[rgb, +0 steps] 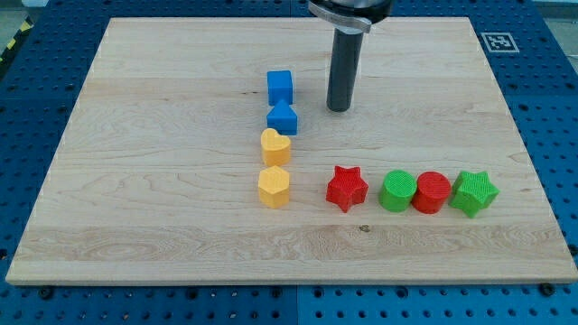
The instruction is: Move the blue cube to the top left side of the board
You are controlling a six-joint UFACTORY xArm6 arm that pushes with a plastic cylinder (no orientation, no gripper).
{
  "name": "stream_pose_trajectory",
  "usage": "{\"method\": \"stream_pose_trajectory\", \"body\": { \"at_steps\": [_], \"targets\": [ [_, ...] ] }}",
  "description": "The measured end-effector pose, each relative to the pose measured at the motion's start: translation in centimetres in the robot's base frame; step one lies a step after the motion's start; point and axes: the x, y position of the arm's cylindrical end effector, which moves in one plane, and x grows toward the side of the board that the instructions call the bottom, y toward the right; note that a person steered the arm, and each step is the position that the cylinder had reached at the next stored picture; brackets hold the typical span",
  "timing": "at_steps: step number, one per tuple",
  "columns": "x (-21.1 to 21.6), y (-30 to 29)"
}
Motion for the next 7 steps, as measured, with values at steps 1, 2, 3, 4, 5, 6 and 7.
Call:
{"method": "stream_pose_trajectory", "body": {
  "at_steps": [1, 2, 3, 4, 5, 6, 7],
  "targets": [
    [-0.1, -4.5],
    [-0.1, -7.4],
    [-0.5, -10.8],
    [-3.4, -11.5],
    [-4.7, -11.5],
    [-7.3, -11.5],
    [-9.9, -11.5]
  ]
}}
